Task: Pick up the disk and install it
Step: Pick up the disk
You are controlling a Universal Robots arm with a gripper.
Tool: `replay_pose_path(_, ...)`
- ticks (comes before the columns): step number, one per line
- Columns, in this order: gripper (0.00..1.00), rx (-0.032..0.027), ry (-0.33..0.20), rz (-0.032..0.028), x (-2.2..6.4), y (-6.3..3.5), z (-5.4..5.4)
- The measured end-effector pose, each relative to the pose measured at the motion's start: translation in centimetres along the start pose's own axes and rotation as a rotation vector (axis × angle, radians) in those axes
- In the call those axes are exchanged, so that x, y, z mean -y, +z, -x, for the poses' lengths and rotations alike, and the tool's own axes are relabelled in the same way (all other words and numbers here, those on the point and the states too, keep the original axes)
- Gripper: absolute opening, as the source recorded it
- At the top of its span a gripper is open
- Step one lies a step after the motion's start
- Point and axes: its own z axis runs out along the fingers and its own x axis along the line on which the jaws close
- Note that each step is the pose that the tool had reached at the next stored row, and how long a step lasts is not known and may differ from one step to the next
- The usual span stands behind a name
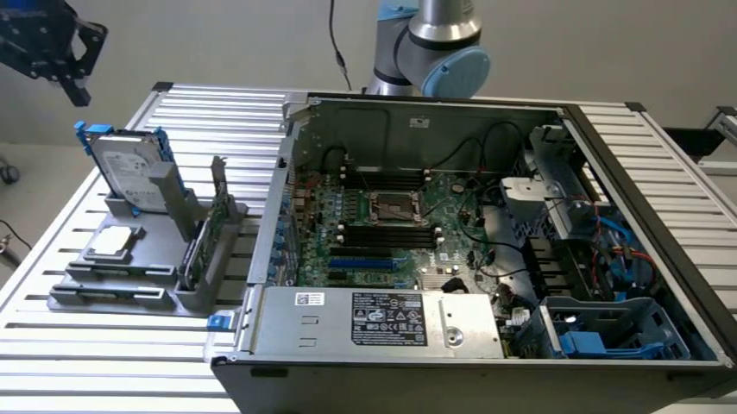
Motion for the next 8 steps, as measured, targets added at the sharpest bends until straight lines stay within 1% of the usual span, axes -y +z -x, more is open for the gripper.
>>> replay_pose_path(8,0.11,-0.0067,-0.145,0.0008,0.01,0.18,0.0)
